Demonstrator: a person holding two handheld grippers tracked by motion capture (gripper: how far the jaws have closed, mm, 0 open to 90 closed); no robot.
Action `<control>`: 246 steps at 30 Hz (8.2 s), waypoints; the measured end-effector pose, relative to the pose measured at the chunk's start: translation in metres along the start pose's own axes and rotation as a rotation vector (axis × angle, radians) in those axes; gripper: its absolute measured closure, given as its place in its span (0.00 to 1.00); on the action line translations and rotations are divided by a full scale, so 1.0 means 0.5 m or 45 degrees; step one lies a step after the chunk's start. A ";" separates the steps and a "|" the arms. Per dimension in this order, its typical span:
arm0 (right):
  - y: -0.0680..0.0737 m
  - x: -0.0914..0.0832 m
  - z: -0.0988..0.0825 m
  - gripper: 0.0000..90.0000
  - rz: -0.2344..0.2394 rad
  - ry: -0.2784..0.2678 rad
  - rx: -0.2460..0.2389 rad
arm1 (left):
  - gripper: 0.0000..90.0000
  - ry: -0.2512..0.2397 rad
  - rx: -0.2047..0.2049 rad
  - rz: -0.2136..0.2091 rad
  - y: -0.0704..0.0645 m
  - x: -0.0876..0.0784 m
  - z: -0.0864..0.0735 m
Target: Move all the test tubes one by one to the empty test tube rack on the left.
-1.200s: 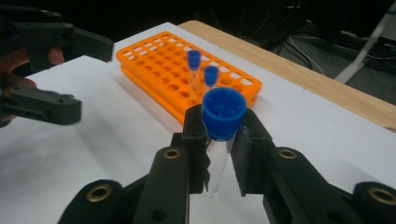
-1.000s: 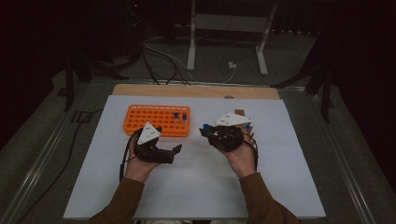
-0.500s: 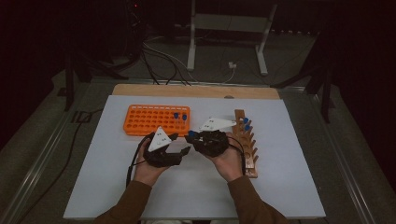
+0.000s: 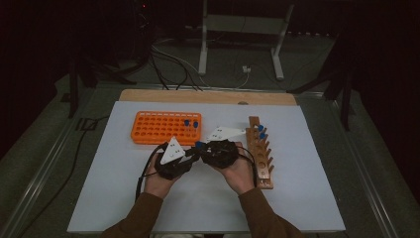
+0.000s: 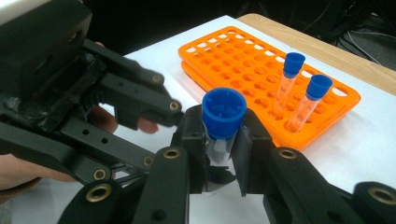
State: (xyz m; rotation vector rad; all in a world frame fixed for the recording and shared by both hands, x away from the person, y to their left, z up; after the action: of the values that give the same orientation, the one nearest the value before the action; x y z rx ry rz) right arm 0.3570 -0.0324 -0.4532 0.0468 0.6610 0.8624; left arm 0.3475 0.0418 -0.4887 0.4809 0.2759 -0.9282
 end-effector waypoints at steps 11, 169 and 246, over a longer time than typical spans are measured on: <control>-0.004 -0.007 -0.001 0.67 0.010 -0.007 0.025 | 0.86 0.004 -0.029 0.005 0.009 -0.002 -0.007; -0.295 -0.222 -0.026 0.12 -0.370 -0.214 0.275 | 0.02 0.062 -0.329 0.283 0.116 -0.083 -0.111; -0.344 -0.180 -0.069 0.85 -0.502 -0.077 0.233 | 0.02 0.031 -0.338 0.300 0.122 -0.093 -0.096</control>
State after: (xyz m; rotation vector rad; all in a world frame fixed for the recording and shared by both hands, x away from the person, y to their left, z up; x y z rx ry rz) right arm 0.4141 -0.2182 -0.4851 0.1035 0.6630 0.4187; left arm 0.3694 0.1294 -0.4931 0.2720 0.3511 -0.6451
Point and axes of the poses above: each handheld gripper's, and its own axes: x roughly forward along the jaws, z roughly out of its top, y roughly to its left, the point moved 8 cm from there along x, roughly forward along the jaws, and after that the axes turned 15 degrees about x, right-handed, at the moved point
